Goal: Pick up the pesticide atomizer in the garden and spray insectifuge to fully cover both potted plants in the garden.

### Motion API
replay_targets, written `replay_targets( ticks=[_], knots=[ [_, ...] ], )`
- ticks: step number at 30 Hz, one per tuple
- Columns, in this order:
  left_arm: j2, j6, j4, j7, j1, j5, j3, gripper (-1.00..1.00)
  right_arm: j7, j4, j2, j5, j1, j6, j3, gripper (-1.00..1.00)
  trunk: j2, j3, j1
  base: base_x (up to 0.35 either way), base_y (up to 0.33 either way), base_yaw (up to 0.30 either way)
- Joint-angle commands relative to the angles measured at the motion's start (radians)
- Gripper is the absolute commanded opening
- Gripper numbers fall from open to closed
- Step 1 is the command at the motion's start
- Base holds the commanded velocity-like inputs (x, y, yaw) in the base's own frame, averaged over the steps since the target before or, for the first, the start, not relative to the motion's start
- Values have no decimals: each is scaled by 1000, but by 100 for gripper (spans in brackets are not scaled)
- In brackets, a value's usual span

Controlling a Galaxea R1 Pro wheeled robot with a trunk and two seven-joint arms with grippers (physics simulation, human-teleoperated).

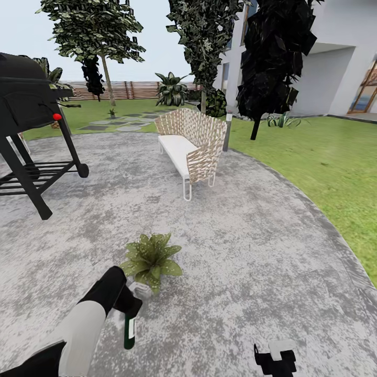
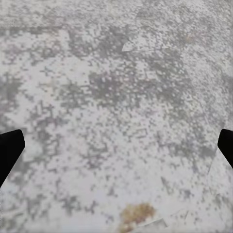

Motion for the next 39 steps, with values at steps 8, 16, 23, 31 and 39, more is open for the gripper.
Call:
replay_targets(
  ticks=[8,16,23,31,39],
  knots=[
    [5,16,-2,-13,6,44,-5,-100,-4,1,0,11,-1,-4,-7,100,0,-1,0,-71,0,0],
    [29,-148,0,-13,14,33,-11,-100,-3,2,2,11,-1,-4,-6,100,0,-1,0,-333,0,0],
    [85,-339,13,-14,30,36,-11,-100,-2,3,3,12,-1,-4,-6,100,0,-1,0,-332,21,0],
    [90,-346,15,-14,36,34,-10,-100,-2,3,3,12,-1,-4,-6,100,0,-1,0,-130,263,0],
    [90,-346,15,-12,36,33,-9,-100,-2,18,2,13,-1,-4,-6,100,0,-1,0,0,281,0]
  ],
)
